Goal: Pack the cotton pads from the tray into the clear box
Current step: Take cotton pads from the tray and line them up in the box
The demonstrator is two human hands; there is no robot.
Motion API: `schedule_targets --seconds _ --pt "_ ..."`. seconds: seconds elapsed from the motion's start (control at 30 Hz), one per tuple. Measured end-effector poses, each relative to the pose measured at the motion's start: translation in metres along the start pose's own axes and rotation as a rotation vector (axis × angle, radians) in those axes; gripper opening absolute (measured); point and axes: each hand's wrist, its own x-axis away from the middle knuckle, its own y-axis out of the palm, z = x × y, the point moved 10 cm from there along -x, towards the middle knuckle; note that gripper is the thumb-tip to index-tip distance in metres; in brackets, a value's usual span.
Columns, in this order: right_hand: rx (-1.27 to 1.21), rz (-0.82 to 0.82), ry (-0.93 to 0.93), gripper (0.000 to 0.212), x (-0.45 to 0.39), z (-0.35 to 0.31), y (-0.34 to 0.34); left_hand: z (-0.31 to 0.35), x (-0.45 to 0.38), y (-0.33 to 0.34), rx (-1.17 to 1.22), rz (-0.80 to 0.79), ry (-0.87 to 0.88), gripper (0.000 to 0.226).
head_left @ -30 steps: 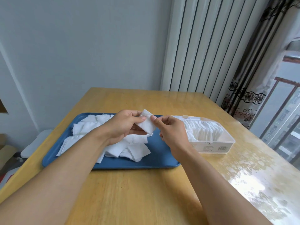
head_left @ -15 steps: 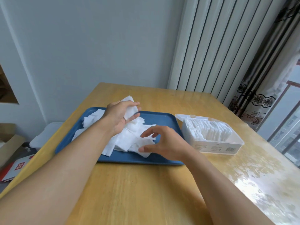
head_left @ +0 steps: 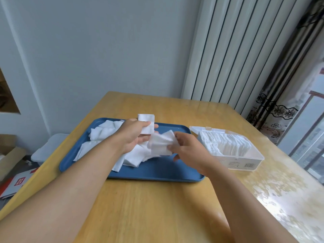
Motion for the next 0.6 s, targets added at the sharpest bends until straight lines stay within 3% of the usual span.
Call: schedule_targets --seconds 0.1,0.2,0.37,0.5,0.6 --pt "-0.571 0.058 0.137 0.020 0.000 0.008 -0.004 0.001 0.001 0.004 0.003 0.005 -0.012 0.015" --pt "-0.748 0.126 0.184 0.015 0.000 0.015 -0.005 0.001 0.002 0.016 0.062 -0.069 -0.029 0.029" --pt "-0.747 0.179 0.160 0.019 -0.002 0.020 -0.005 0.006 0.007 0.030 -0.046 -0.137 0.060 0.022" --pt "-0.753 0.190 0.106 0.023 -0.004 0.020 -0.006 0.004 0.005 0.025 -0.006 -0.072 0.080 0.020" --pt "-0.629 0.380 0.081 0.015 -0.001 0.023 -0.026 0.008 0.002 0.009 0.092 0.065 0.111 0.019"
